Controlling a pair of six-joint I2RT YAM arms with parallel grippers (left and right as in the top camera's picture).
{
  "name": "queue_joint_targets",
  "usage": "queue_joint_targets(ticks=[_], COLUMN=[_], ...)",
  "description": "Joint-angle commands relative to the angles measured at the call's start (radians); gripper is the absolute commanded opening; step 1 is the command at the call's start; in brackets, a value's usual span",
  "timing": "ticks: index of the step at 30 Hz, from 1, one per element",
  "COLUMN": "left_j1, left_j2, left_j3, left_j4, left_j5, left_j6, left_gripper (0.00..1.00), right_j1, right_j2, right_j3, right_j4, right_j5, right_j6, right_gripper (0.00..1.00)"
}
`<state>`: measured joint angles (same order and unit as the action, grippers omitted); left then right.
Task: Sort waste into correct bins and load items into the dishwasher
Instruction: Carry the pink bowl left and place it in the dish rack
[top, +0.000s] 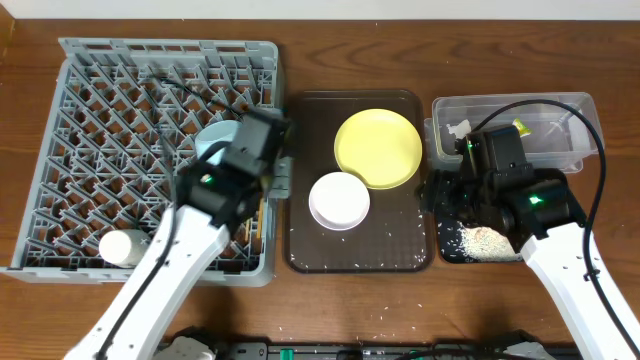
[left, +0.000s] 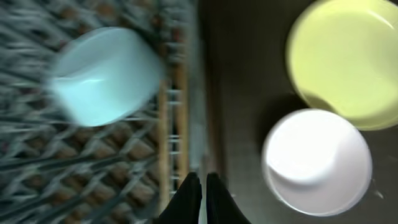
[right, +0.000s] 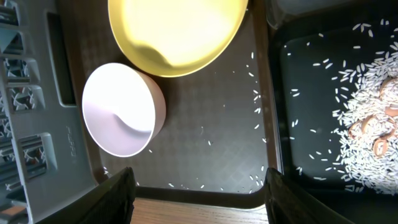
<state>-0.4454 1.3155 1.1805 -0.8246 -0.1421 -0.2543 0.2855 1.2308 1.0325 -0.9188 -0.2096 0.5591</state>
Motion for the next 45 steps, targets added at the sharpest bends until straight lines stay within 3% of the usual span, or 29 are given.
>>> queue_joint_targets(ticks=[1,4,8,10,14,17,21,24,26,34,41,45], left_j1=[0.025,0.020,-0.008,-0.023,-0.025,-0.026,-0.026,-0.026,-0.026,-0.023,-0.022,-0.022], left_j2=[-0.009,0.042,0.165,0.243,0.383,0.472,0.552,0.585,0.594,0.515,0.243,0.103], left_j3=[0.003,0.001,0.001,0.001,0.001,0.001,0.001,0.001,0.001,0.018,0.034,0.034], left_j4=[-0.005,0.003,0.034,0.049,0.080,0.116,0.158,0.180,0.183,0.147,0.042,-0.040], left_j5=[-0.018,0.149,0.200,0.199,0.211,0.260,0.356,0.380,0.379,0.355,0.080,-0.342], left_j6=[0.009,-0.023,-0.039,-0.039,-0.066,-0.066,-0.066,-0.066,-0.066,-0.066,-0.056,-0.054], left_gripper=[0.08,0.17,0.48,0.53,0.55,0.54,0.45,0.27,0.09,0.08,0.07,0.07], right_j1=[-0.010,-0.010,-0.010,-0.010,-0.010,-0.010,-0.010,-0.010,-0.010,-0.010,-0.010,-0.010], right_j2=[-0.007,-0.007,-0.007,-0.007,-0.007,-0.007,-0.007,-0.007,-0.007,-0.007,-0.007,-0.007], right_j3=[0.005,0.005,0.005,0.005,0.005,0.005,0.005,0.005,0.005,0.005,0.005,0.005], right_j4=[-0.001,-0.001,-0.002,-0.002,-0.002,-0.002,-0.002,-0.002,-0.001,-0.001,-0.002,-0.002], right_j5=[0.003,0.003,0.003,0.003,0.003,0.003,0.003,0.003,0.003,0.003,0.003,0.003], right_j6=[0.000,0.000,0.001,0.000,0.001,0.001,0.001,0.001,0.001,0.001,0.001,0.001], right_gripper=[0.64,0.64,0.64,0.64,0.64,0.64,0.64,0.65,0.65,0.65,0.64,0.65])
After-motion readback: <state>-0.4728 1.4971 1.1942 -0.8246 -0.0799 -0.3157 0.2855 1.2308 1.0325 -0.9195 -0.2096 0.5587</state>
